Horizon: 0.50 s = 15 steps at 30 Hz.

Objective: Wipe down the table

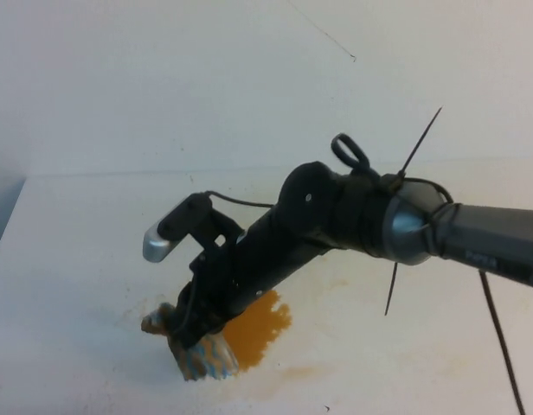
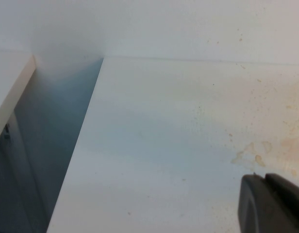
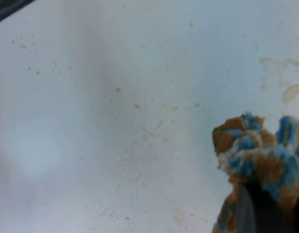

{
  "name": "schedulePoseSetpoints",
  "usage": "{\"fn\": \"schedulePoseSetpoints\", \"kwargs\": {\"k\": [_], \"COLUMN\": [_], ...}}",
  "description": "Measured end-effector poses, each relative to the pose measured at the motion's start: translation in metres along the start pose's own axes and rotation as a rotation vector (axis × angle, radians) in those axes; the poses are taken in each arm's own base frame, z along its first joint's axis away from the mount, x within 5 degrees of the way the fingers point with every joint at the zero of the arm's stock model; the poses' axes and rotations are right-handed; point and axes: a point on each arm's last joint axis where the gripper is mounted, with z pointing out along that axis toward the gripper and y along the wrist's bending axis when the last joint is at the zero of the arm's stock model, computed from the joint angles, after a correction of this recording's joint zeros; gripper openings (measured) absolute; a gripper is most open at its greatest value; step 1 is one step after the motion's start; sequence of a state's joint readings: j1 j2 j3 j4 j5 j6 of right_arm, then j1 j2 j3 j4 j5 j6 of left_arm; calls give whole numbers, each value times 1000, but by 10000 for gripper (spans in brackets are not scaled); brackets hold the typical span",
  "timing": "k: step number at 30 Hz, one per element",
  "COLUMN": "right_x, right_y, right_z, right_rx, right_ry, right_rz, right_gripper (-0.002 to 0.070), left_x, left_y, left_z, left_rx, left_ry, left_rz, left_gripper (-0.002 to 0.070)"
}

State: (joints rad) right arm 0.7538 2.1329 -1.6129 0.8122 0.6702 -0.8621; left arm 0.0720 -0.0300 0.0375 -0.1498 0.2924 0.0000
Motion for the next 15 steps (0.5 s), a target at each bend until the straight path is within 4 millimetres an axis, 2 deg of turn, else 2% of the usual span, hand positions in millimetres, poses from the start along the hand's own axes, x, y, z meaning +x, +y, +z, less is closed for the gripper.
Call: {"fn": "schedulePoseSetpoints", "kwargs": {"k": [4, 7, 15], "right_x": [18, 28, 13], "right_y": [-6, -14, -41], "right_z": [33, 49, 56], "right_rx": [-48, -56, 114], "right_ry": [76, 108, 86], "right_rz": [35, 50, 19], "right_gripper": [35, 35, 35], "left_x": [0, 0, 0], "left_y": [0, 0, 0], "left_z": [0, 0, 0], "left_rx": [0, 0, 0], "left_ry": [0, 0, 0], "left_rz": [0, 0, 0], "left_gripper": [0, 0, 0]}}
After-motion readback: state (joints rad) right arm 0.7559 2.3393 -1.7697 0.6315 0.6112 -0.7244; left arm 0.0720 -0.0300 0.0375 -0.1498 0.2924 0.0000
